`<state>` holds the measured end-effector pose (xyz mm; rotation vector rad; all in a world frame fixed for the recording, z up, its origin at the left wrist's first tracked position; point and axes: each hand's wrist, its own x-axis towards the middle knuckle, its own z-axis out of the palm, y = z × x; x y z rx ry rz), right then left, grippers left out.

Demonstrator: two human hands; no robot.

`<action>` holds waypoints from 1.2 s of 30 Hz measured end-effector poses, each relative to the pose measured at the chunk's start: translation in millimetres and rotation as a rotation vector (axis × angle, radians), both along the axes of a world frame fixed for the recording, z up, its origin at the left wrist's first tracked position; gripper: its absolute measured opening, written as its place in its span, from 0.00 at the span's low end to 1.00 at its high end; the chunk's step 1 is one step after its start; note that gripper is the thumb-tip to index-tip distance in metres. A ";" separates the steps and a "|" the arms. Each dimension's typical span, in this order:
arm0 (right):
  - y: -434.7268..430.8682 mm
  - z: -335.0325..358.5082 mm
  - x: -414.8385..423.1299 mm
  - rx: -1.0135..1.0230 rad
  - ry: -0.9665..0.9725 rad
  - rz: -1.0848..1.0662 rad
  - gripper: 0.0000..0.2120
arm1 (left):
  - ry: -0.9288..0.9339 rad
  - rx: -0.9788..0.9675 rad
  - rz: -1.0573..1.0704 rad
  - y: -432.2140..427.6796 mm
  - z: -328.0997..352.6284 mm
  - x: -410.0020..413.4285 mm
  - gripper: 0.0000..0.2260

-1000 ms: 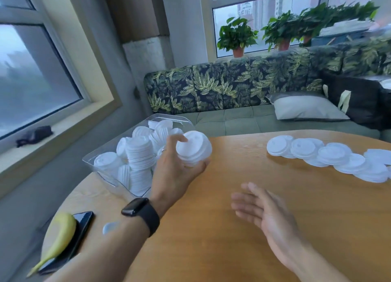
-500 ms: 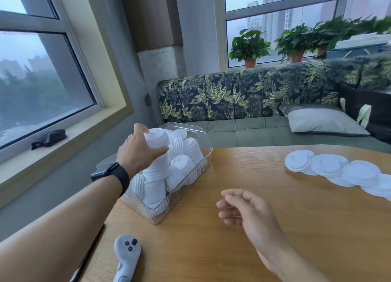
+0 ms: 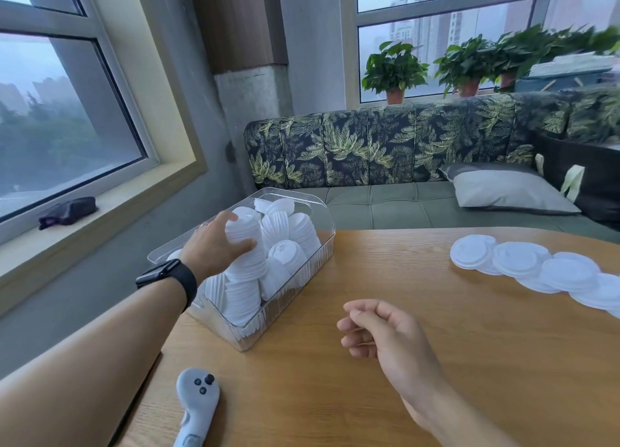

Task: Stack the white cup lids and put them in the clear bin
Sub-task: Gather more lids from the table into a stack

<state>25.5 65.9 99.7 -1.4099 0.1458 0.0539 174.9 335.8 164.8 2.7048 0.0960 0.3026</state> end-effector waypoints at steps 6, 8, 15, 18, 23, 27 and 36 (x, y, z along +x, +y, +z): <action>-3.6 -2.8 -1.6 0.008 -0.001 -0.003 0.08 | -0.024 0.009 0.010 -2.2 -1.0 -1.9 0.33; -5.4 -3.8 -2.2 0.012 -0.005 -0.007 0.08 | -0.070 -0.002 0.026 -3.5 0.6 -3.1 0.32; -19.6 -11.7 -3.7 0.022 0.001 -0.036 0.08 | -0.412 -0.038 0.020 -33.3 2.5 -14.6 0.18; -35.1 -19.5 -5.8 0.017 0.012 -0.091 0.08 | -0.583 -0.047 -0.134 -72.7 -7.5 -36.2 0.07; -77.4 -44.1 -11.4 -0.050 0.044 -0.232 0.08 | -0.364 -0.223 -0.273 -162.4 -67.1 -89.5 0.14; -122.2 -73.6 -18.5 -0.188 0.058 -0.366 0.09 | -0.195 -0.312 -0.311 -232.0 -121.8 -126.3 0.18; -208.3 -95.1 -36.0 -0.553 -0.095 -0.522 0.09 | -0.001 -0.369 -0.480 -310.7 -154.1 -128.9 0.18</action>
